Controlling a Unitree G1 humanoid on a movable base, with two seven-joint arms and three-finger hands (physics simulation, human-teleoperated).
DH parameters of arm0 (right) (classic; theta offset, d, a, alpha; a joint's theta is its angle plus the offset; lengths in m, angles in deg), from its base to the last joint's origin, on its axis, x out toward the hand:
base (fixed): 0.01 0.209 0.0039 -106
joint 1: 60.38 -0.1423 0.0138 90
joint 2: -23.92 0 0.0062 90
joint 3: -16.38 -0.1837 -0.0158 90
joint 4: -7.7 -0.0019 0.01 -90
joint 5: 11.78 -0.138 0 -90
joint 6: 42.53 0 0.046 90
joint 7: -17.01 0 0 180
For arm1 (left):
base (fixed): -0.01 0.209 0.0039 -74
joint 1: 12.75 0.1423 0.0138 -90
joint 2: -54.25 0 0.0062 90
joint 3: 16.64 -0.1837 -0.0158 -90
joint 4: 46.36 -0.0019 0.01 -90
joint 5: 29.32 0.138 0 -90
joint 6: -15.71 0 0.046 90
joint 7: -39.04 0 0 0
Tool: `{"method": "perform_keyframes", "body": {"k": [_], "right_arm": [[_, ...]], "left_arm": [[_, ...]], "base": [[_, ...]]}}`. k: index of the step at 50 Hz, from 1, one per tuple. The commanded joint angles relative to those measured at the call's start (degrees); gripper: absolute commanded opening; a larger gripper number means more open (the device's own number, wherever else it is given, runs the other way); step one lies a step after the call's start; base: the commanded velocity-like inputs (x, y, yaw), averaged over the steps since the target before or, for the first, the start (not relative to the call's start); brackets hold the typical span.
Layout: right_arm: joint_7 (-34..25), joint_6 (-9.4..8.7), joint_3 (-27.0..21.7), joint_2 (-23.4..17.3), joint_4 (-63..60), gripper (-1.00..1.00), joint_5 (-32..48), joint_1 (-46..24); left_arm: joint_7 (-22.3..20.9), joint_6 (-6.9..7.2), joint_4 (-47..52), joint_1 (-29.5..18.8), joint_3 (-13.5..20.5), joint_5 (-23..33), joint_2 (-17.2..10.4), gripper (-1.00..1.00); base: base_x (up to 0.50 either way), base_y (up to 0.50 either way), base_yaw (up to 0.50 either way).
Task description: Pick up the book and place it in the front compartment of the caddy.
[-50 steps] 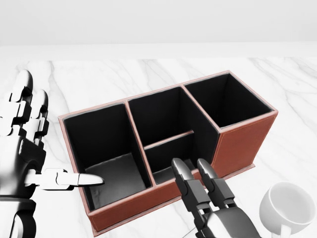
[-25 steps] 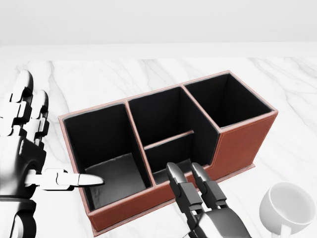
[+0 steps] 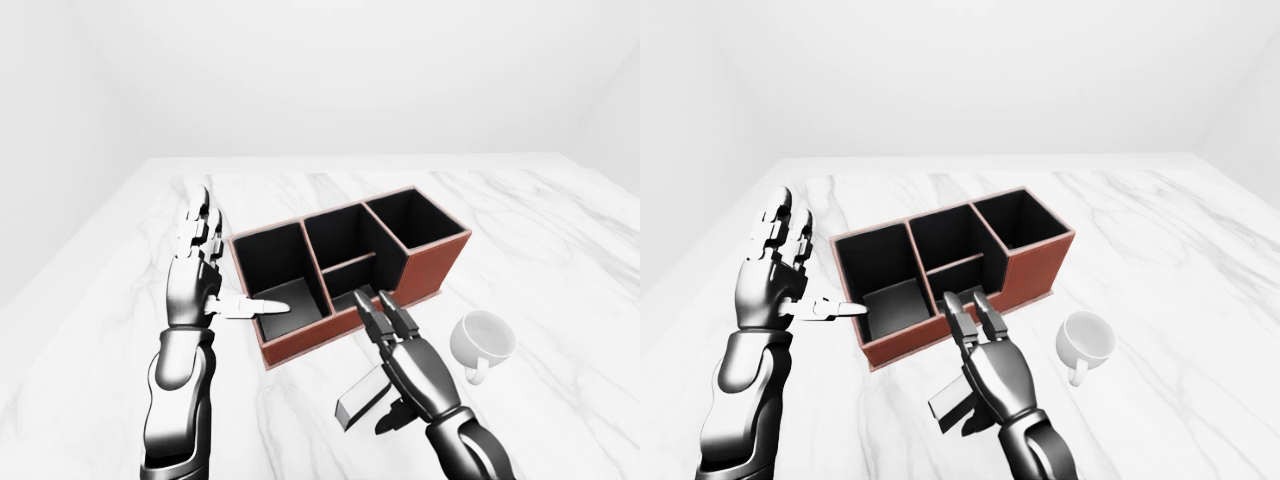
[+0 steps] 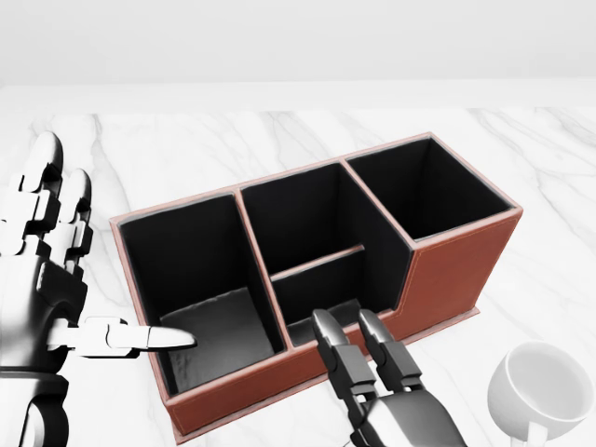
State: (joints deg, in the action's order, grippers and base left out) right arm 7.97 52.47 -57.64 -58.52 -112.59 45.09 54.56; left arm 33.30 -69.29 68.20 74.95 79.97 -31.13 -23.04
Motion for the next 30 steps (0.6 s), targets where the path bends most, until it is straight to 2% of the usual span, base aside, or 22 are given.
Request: {"method": "perform_keyframes", "body": {"k": [1,30], "right_arm": [[0.84,0.0,0.22,0.0,0.81,1.0,2.18,-0.44],[3.88,0.0,0.91,0.44,3.66,1.0,7.81,-1.93]], "left_arm": [[-0.01,0.0,0.22,0.04,-0.03,-0.01,0.0,1.0],[0.01,0.0,-0.13,-0.15,0.12,-0.07,-0.07,1.0]], "base": [[0.0,0.0,0.0],[0.0,0.0,0.0]]}}
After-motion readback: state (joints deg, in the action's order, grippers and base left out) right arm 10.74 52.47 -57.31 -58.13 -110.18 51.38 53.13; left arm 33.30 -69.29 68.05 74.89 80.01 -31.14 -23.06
